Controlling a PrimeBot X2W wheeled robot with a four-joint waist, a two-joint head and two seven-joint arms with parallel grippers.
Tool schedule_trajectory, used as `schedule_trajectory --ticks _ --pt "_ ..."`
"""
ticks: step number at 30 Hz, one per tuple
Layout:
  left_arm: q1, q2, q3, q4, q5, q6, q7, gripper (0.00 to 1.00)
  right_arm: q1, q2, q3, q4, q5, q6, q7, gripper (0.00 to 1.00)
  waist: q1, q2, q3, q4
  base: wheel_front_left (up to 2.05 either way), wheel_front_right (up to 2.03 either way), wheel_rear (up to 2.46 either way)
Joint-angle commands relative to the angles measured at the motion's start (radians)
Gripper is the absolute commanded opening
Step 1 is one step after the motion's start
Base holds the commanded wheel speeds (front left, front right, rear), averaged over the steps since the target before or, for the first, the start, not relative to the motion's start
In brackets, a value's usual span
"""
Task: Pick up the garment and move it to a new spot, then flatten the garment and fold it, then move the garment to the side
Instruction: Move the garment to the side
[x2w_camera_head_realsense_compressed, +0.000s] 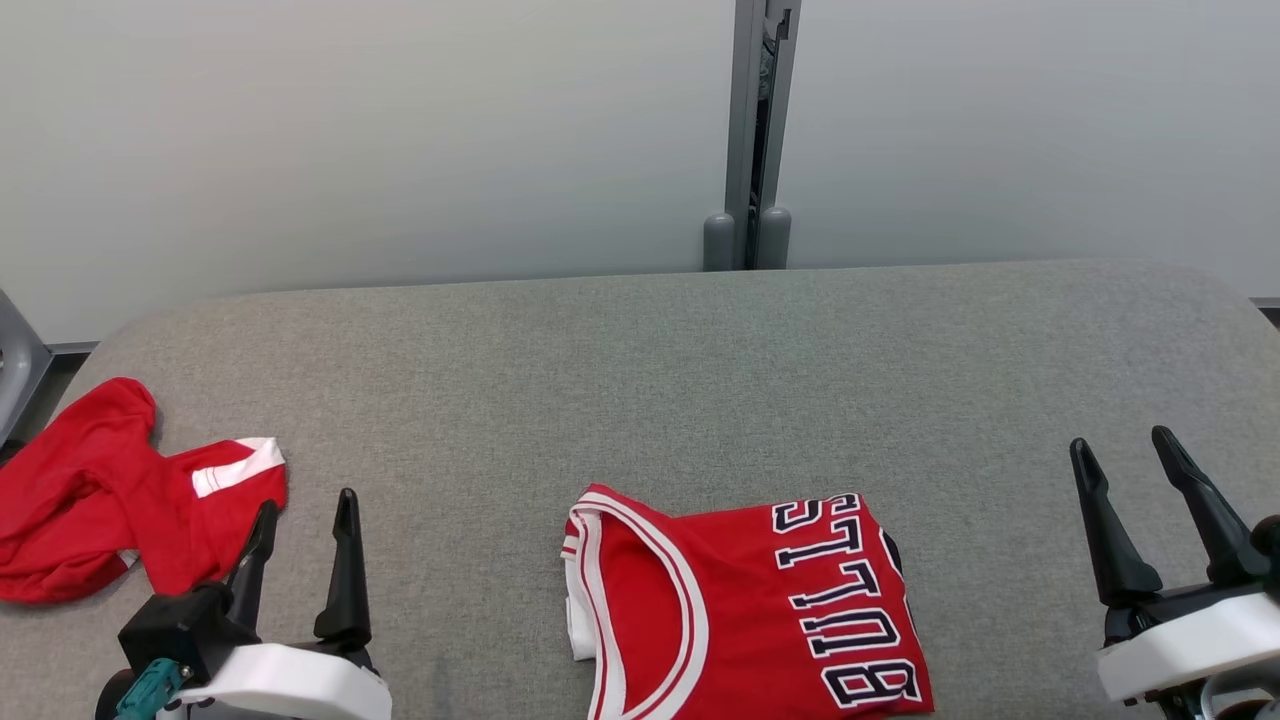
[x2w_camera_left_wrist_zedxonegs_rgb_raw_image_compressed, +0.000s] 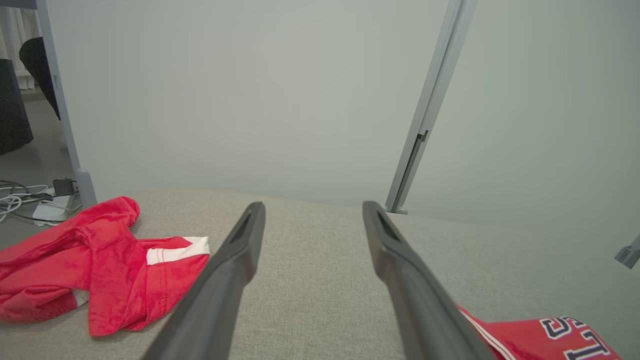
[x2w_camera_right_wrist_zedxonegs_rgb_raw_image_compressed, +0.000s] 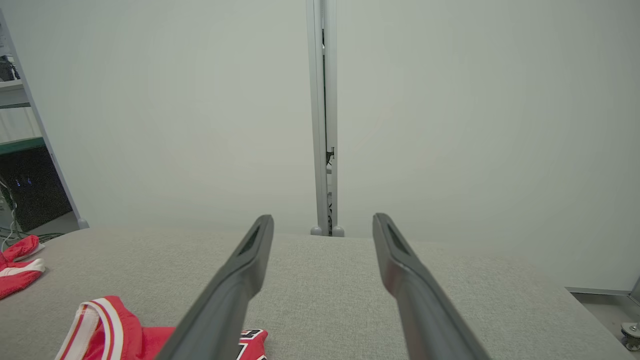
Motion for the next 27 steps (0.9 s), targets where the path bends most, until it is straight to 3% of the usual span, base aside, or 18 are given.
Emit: schedule_trajectory --ticks 1,18,24,27 --pt "0.013 0.003 0.007 0.001 0.007 0.002 -0.004 1.00 0.011 0.000 -0.003 -0.007 -0.008 0.000 0.002 1.00 0.0000 0.0000 -0.001 -0.001 0.00 0.00 0.00" --pt "0.007 -0.012 0.019 -0.011 0.015 -0.016 -0.004 1.00 0.011 0.017 0.004 0.000 0.023 0.000 0.021 1.00 0.0000 0.0000 0.007 0.014 0.00 0.00 0.00" --pt "-0.015 -0.021 0.012 -0.007 0.020 -0.026 -0.004 1.00 -0.078 0.012 0.068 0.136 0.106 0.000 0.080 1.00 0.0000 0.0000 0.014 0.027 0.00 0.00 0.00" --pt "-0.027 -0.028 0.004 0.000 0.021 -0.032 -0.003 1.00 -0.122 0.001 0.124 0.255 0.166 0.000 0.179 1.00 0.0000 0.0000 0.014 0.052 0.00 0.00 0.00"
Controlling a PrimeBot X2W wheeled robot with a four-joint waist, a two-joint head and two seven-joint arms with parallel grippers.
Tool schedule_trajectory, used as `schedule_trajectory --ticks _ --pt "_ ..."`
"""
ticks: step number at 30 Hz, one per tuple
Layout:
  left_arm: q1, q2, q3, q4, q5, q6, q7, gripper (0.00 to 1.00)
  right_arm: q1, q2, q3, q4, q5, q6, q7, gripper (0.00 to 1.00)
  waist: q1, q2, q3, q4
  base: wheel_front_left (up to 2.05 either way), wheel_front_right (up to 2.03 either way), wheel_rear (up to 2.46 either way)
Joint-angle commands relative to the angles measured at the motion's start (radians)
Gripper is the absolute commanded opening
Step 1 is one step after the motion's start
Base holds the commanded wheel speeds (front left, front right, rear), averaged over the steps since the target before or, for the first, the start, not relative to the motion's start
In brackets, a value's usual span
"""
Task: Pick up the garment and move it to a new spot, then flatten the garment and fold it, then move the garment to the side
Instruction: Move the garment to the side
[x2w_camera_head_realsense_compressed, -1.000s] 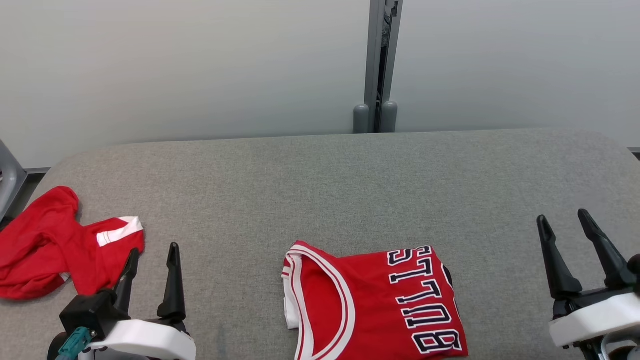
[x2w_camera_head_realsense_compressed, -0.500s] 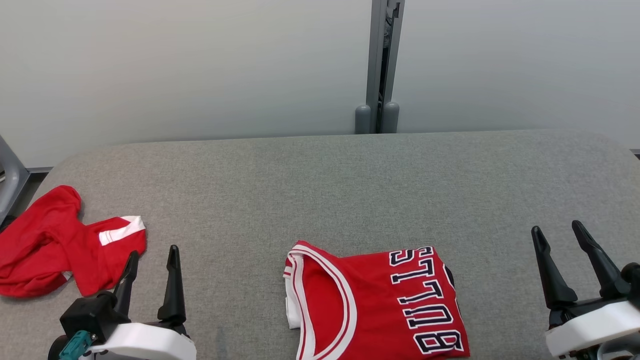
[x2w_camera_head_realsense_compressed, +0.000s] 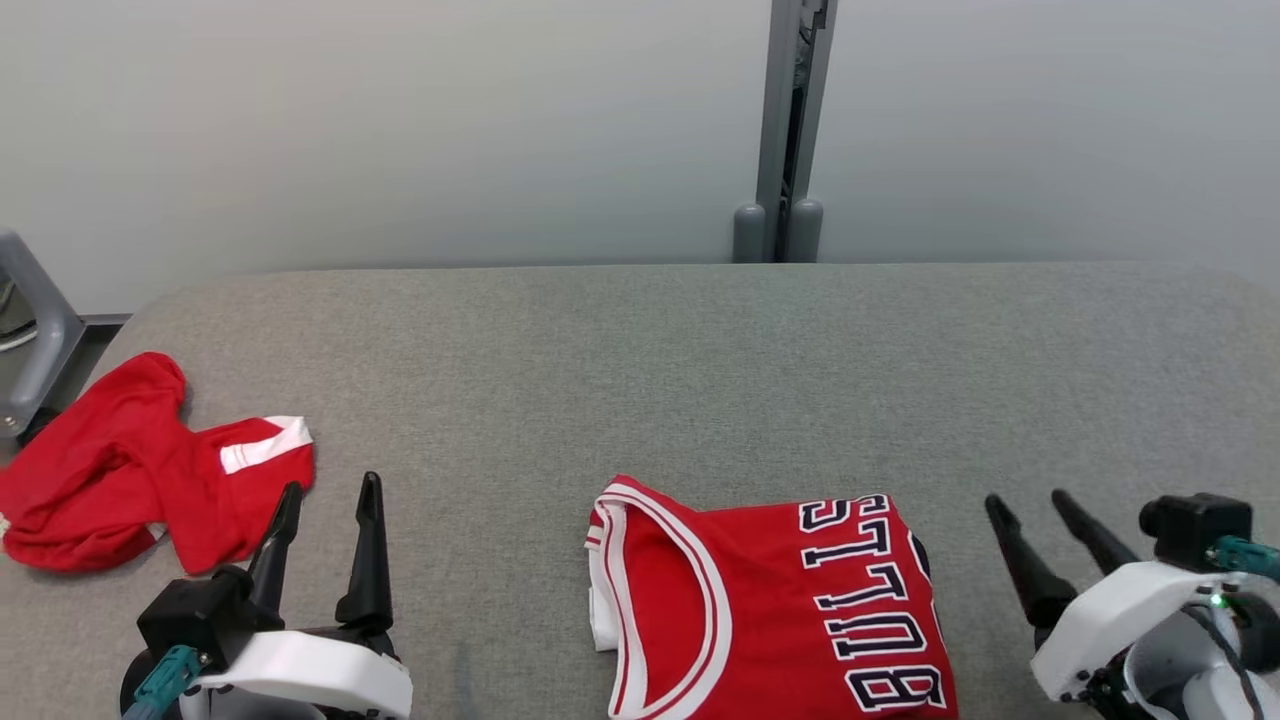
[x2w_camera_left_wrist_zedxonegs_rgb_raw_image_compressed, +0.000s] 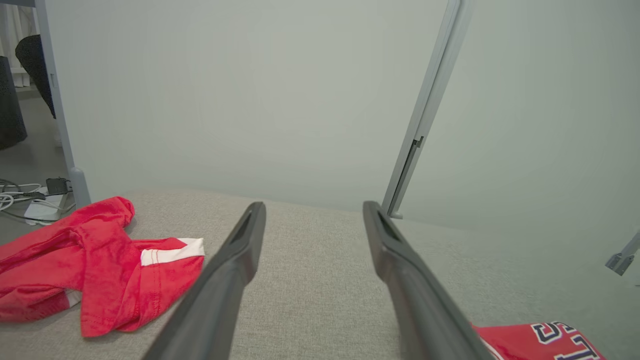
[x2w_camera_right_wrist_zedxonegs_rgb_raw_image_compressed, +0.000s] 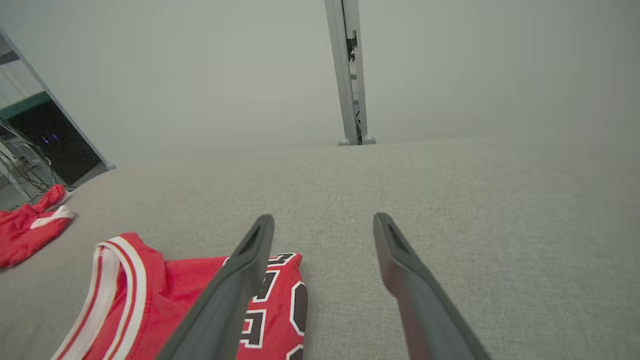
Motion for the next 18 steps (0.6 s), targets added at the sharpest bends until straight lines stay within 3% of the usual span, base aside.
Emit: schedule_trajectory --ticks 1,7,18 --pt "-0.015 -0.003 0.001 0.004 -0.003 -0.009 -0.003 1.00 -0.021 -0.002 0.021 0.048 0.039 0.000 0.046 1.00 0.0000 0.0000 -0.001 0.023 0.00 0.00 0.00" --pt "-0.019 -0.015 -0.005 0.014 -0.004 -0.015 -0.003 1.00 -0.083 -0.017 0.077 0.219 0.136 0.000 0.184 1.00 0.0000 0.0000 -0.001 0.083 0.00 0.00 0.00" --pt "-0.022 -0.021 -0.011 0.021 -0.001 -0.024 -0.004 1.00 -0.131 0.011 0.096 0.419 0.257 0.000 0.285 1.00 0.0000 0.0000 0.004 0.147 0.00 0.00 0.00"
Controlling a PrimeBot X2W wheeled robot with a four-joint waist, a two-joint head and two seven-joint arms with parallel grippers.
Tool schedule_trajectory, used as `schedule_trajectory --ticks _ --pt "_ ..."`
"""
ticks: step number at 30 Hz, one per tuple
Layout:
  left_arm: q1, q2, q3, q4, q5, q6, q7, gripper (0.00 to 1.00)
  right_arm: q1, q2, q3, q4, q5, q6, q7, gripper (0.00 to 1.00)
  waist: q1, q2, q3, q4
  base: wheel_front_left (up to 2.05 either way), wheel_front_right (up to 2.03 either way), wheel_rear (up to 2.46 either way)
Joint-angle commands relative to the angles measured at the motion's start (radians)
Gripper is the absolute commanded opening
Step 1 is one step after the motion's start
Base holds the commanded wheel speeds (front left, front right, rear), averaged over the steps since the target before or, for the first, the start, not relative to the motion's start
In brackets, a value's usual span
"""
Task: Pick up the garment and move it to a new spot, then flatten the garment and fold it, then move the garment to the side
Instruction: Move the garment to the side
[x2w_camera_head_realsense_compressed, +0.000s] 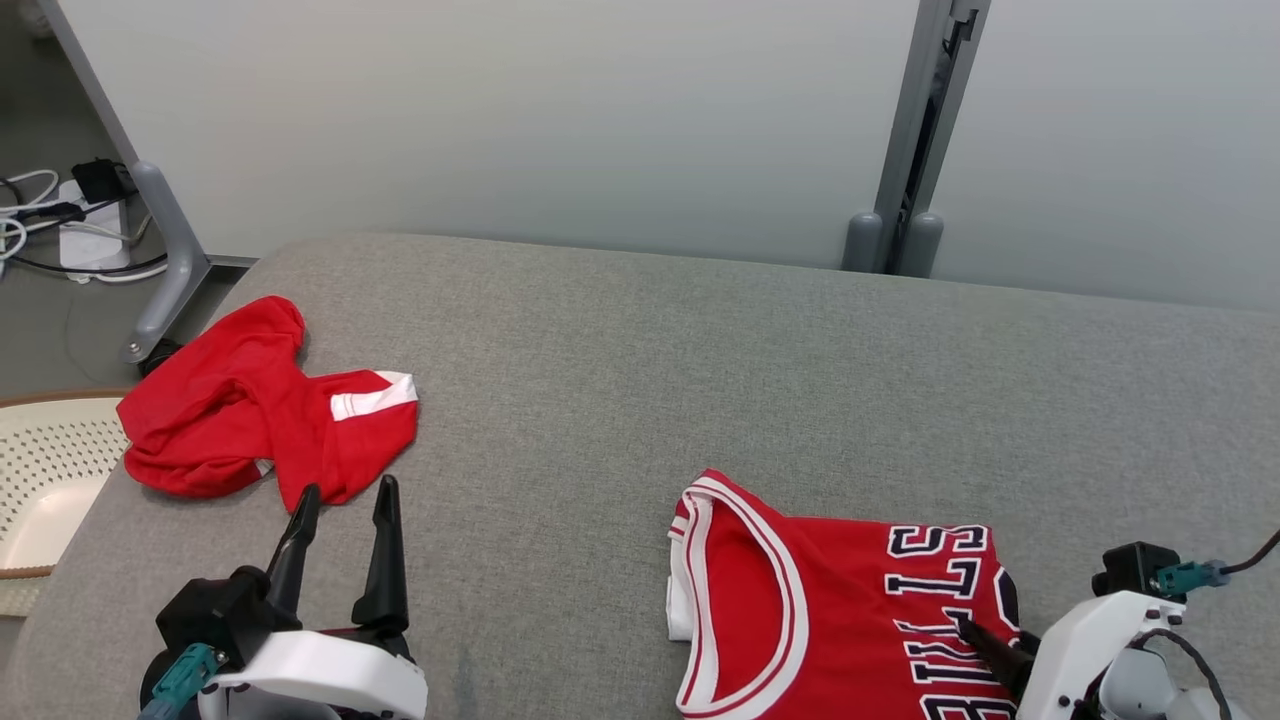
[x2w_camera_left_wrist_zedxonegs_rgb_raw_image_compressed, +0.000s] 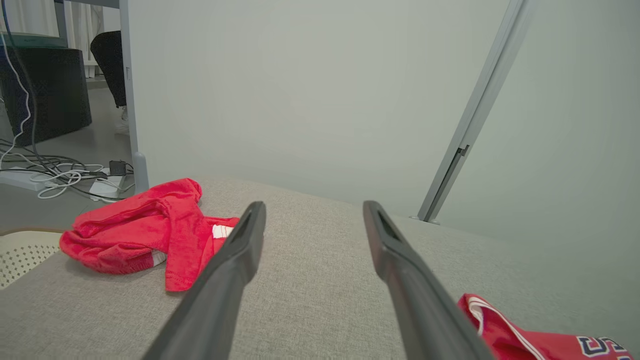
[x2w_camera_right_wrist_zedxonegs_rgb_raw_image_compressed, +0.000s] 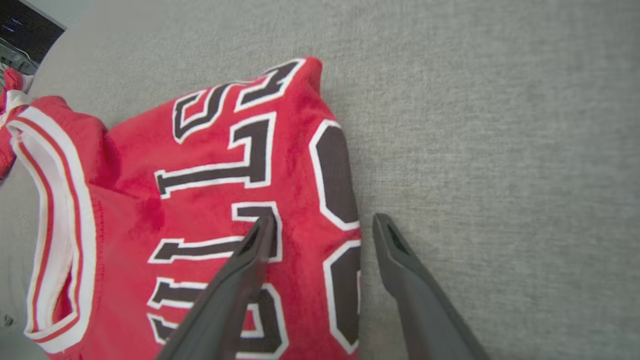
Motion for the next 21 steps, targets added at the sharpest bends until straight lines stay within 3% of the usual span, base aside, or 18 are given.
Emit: schedule_trajectory --ticks 1,9,10,11,12,21 --pt "-0.013 0.000 0.000 0.001 0.006 -0.006 -0.004 1.00 -0.009 -0.004 -0.004 0.012 0.006 0.000 0.010 1.00 0.0000 -0.0001 -0.001 0.004 0.00 0.00 0.00" --pt "-0.019 -0.004 -0.003 0.012 0.003 -0.008 -0.004 1.00 -0.025 0.027 0.008 0.077 0.040 0.000 0.066 1.00 0.0000 -0.0001 -0.005 0.008 0.00 0.00 0.00" --pt "-0.019 -0.004 -0.002 0.012 0.002 -0.008 -0.004 1.00 -0.030 0.026 0.009 0.072 0.042 0.000 0.056 0.55 0.0000 -0.0001 -0.006 0.006 0.00 0.00 0.00" --pt "-0.020 -0.004 -0.001 0.012 0.003 -0.007 -0.004 1.00 -0.034 0.024 0.013 0.067 0.045 0.000 0.046 0.34 0.0000 -0.0001 -0.006 0.005 0.00 0.00 0.00" --pt "-0.021 -0.004 -0.001 0.012 0.003 -0.007 -0.004 1.00 -0.037 0.022 0.017 0.064 0.047 0.000 0.036 0.00 0.0000 -0.0001 -0.007 0.003 0.00 0.00 0.00" --pt "-0.021 -0.002 0.002 0.004 0.011 -0.011 -0.004 1.00 -0.065 -0.035 0.042 0.022 0.060 0.000 -0.064 0.00 0.0000 -0.0001 -0.013 -0.037 0.00 0.00 0.00"
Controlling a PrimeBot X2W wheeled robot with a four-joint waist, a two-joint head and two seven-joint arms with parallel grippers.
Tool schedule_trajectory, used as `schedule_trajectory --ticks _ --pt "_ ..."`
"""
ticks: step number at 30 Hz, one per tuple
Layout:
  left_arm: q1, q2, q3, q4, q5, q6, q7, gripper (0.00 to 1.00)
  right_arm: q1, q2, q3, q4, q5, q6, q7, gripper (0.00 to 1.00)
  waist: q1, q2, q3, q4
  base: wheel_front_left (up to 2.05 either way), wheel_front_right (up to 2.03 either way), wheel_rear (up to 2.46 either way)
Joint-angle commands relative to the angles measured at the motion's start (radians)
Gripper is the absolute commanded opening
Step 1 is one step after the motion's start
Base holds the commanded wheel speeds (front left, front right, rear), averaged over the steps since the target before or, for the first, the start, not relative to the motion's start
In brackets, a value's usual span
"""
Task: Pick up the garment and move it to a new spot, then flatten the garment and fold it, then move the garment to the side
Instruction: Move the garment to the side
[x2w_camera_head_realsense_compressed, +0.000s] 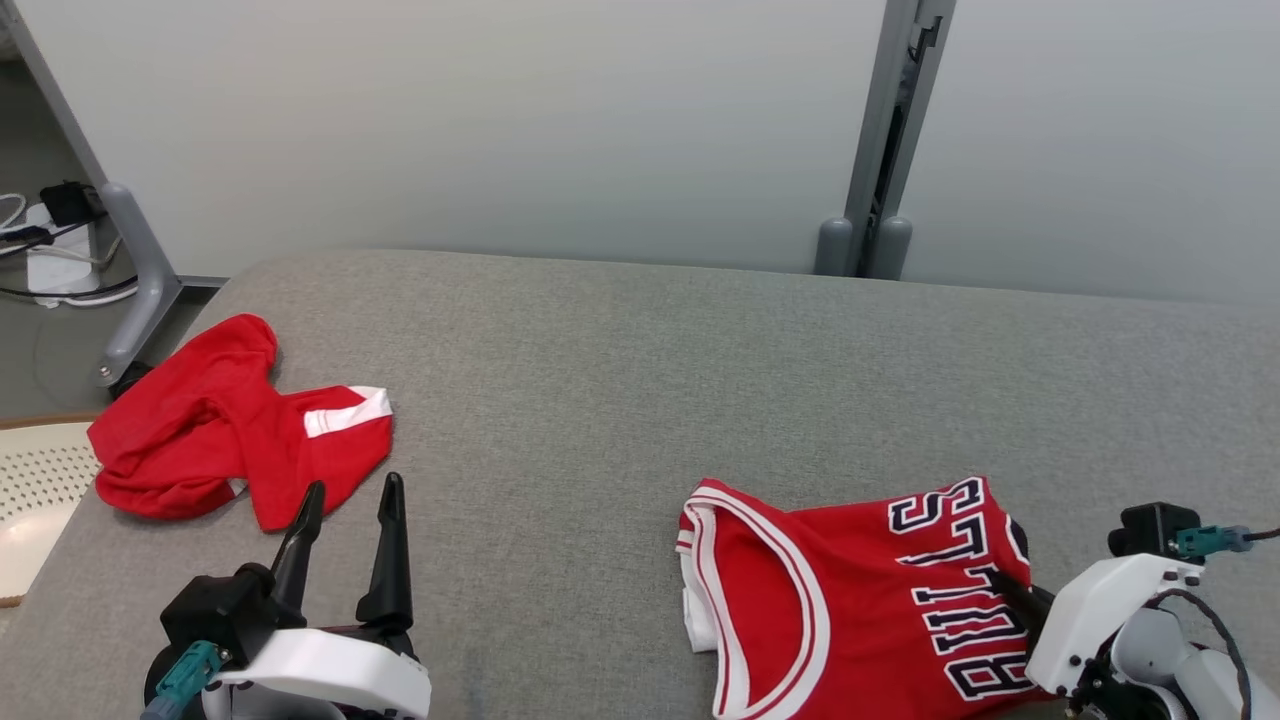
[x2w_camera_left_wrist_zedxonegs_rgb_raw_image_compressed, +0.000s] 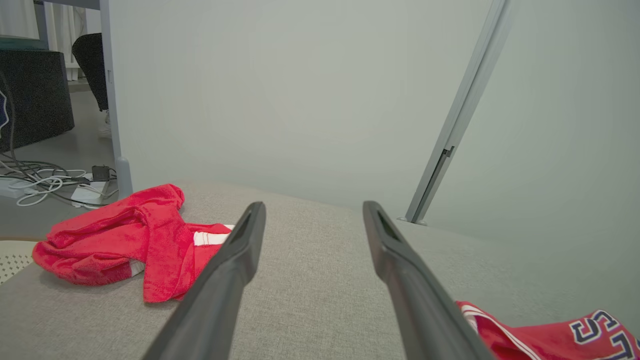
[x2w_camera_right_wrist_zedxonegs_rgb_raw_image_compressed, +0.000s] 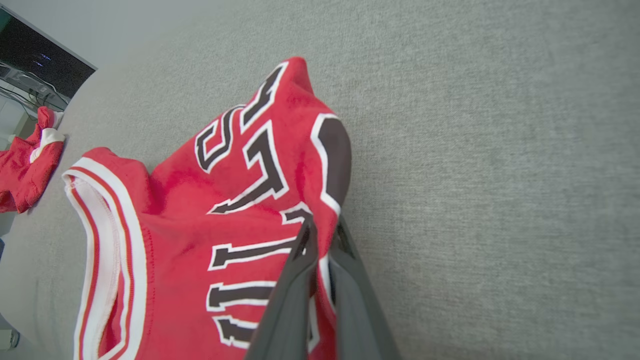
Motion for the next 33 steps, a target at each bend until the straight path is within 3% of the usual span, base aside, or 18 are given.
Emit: schedule_trajectory --ticks 1,8,22,33 --pt "-0.019 0.004 0.000 -0.008 0.009 -0.004 -0.004 1.00 -0.013 -0.028 0.003 -0.011 0.004 0.000 -0.024 0.00 0.0000 -0.0001 -0.001 -0.020 0.00 0.00 0.00" --pt "-0.031 -0.020 -0.052 -0.017 0.025 -0.025 0.004 1.00 -0.032 -0.099 0.021 -0.060 0.009 0.000 -0.079 0.00 0.0000 -0.0001 0.010 -0.110 0.00 0.00 0.00" --pt "-0.117 -0.069 -0.138 0.003 0.063 -0.050 0.028 1.00 -0.191 -0.165 0.131 -0.108 -0.012 0.000 -0.117 0.00 0.0000 -0.0001 0.092 -0.353 0.00 0.00 0.00" --pt "-0.215 -0.029 -0.165 -0.040 0.115 -0.050 0.091 1.00 -0.440 -0.194 0.141 0.028 -0.005 0.000 -0.269 0.00 0.0000 -0.0001 0.267 -0.434 0.00 0.00 0.00"
